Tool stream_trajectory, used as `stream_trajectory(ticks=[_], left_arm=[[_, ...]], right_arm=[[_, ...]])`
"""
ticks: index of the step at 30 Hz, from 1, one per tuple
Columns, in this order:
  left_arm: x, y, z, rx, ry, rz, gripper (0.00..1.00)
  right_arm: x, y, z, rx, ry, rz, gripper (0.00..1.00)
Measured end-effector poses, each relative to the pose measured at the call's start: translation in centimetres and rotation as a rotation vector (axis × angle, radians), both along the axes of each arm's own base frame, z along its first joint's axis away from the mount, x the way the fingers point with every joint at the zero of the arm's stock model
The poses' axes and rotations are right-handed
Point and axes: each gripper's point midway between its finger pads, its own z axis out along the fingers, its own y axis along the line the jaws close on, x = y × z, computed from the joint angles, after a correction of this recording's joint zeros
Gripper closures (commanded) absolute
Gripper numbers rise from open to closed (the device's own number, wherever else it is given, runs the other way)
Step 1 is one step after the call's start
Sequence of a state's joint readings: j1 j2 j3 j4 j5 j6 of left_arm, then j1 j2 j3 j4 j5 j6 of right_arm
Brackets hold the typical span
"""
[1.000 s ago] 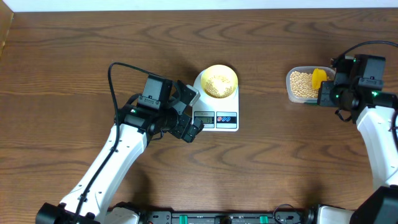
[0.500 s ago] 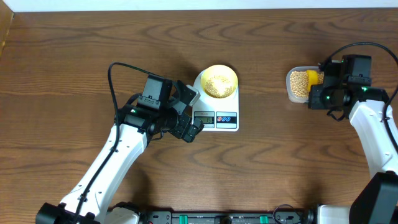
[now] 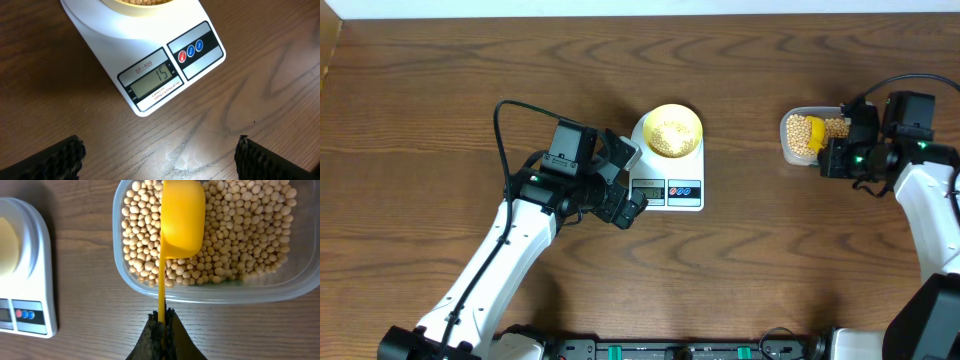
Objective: Scoop item into bowl and weigh 50g on scale
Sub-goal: 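Scoop soybeans from the tub again with the right gripper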
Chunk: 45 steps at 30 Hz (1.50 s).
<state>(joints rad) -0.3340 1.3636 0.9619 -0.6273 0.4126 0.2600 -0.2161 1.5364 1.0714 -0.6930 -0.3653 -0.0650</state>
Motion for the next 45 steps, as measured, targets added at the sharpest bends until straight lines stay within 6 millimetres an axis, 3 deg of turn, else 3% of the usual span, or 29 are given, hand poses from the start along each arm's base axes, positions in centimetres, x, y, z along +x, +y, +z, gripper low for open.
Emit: stream_trajectory(ticks=[24,45], left_arm=[[0.0,0.0,0.0,0.000,0.000,0.000,0.02],[0.0,0.0,0.0,0.000,0.000,0.000,0.02]], right_arm=[[0.1,-0.5,1.4,0.266,0.017,-0.178,0.99],[-0.2,-2.8,3.4,0.522,0.007,-0.334,0.99]])
